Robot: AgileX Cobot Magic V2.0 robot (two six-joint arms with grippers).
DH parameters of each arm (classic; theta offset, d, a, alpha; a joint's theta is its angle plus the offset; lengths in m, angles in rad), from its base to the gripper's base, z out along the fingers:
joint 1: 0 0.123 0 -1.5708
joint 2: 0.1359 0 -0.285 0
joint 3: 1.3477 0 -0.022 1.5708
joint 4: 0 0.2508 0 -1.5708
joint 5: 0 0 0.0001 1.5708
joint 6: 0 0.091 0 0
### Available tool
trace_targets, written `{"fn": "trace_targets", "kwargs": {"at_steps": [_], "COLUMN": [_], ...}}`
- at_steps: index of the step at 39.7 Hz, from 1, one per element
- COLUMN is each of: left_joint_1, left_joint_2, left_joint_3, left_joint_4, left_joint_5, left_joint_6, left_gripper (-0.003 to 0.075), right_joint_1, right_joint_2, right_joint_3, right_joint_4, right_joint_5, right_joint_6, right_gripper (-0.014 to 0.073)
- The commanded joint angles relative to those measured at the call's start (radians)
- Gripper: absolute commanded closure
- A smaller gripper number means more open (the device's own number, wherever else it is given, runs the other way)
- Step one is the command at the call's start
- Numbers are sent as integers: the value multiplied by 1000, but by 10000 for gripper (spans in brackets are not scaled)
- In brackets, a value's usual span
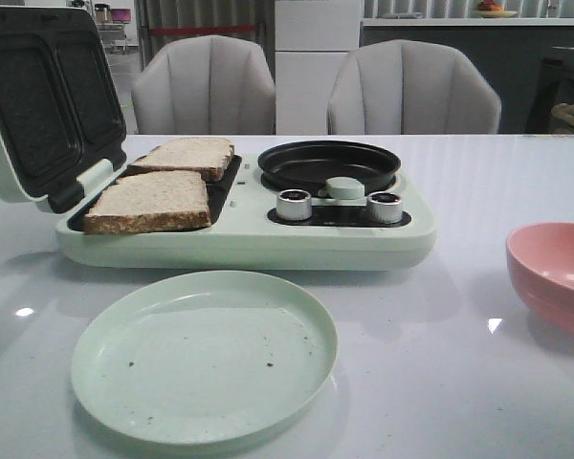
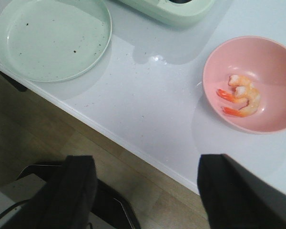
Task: Make breakfast with bread and shrimp
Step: 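Release the bread and withdraw the right gripper, then grasp the sandwich maker lid handle with the left gripper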
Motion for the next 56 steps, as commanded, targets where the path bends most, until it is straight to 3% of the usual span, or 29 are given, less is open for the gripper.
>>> {"fn": "trace_targets", "kwargs": {"at_steps": [1, 12, 24, 31, 42, 56], "left_joint_1": [83, 454, 872, 1054, 1164, 1168], "left_joint_2": [21, 22, 28, 69, 223, 476], "left_joint_3": [-70, -101, -134, -174, -312, -545], "left_joint_4": [28, -44, -391, -500, -536, -634], "left_joint_5": [-25, -28, -127, -182, -221, -249], "left_joint_6": [27, 172, 482, 555, 558, 558], "left_gripper": [283, 283, 290, 409, 621, 621], "right_joint_1": [-4, -4, -4, -4, -4, -4], "right_joint_2": [-3, -3, -3, -3, -3, -3], "right_joint_3": [-24, -24, -24, -24, -24, -24], "right_joint_4": [-3, -3, -3, -3, -3, -3], "right_joint_5": [-51, -51, -51, -51, -51, -51], "right_joint_6": [1, 1, 1, 1, 1, 1], "right_gripper": [46, 46, 46, 46, 46, 46]}}
